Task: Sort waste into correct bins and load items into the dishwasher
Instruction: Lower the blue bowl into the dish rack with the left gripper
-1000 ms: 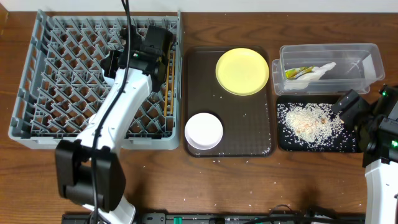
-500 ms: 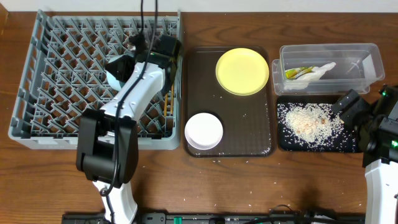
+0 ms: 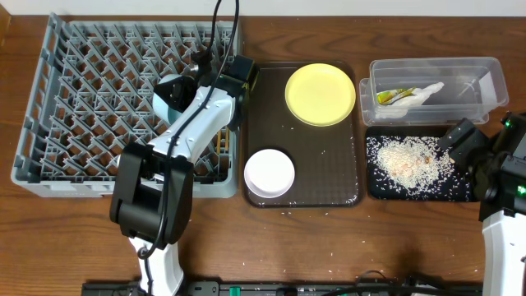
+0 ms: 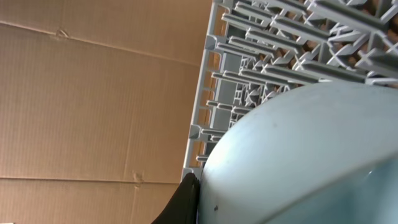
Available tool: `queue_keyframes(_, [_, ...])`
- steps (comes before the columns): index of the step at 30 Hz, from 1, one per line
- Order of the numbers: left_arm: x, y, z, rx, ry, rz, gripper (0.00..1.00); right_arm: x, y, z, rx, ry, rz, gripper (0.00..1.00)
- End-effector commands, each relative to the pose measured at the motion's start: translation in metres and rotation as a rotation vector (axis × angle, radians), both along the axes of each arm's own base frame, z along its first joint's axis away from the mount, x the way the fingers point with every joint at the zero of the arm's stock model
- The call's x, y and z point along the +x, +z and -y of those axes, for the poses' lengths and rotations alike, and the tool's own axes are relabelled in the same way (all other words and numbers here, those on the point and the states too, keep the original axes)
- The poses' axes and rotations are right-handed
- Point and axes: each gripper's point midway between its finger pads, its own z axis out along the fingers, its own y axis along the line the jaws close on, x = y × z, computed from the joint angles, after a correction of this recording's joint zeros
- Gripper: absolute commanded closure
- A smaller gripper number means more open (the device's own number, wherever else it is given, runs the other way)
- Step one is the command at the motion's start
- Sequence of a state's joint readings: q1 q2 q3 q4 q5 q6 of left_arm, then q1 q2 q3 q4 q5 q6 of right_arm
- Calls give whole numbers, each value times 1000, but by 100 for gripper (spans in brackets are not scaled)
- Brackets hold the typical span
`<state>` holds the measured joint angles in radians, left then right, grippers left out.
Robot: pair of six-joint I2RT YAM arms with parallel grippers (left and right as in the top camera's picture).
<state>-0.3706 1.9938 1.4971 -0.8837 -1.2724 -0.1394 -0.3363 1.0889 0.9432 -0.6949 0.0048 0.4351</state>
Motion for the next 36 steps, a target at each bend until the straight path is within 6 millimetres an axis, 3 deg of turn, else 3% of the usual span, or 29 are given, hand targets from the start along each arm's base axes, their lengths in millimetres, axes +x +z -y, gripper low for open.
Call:
queue_keyframes(1, [-1, -7, -8, 9, 33, 34, 93, 0, 5, 5, -17, -11, 7, 1])
queue_keyframes(14, [4, -4, -33, -8, 106, 126, 93, 0, 5, 5, -17, -11, 7, 1])
queue_keyframes(23, [6, -16, -3, -80, 38, 98, 92, 0, 5, 5, -17, -11, 7, 1])
queue_keyframes(28, [5, -16, 6, -77, 15, 85, 83, 0, 5, 5, -17, -11, 7, 1])
queue_keyframes(31, [2, -18, 7, -74, 10, 55, 83, 0, 5, 5, -17, -11, 7, 1])
queue_keyframes(33, [-1, -25, 11, -107, 3, 16, 72, 0, 5, 5, -17, -11, 6, 1])
queue_keyframes(36, [-8, -43, 18, -199, 1, -49, 69, 0, 5, 5, -17, -11, 6, 1])
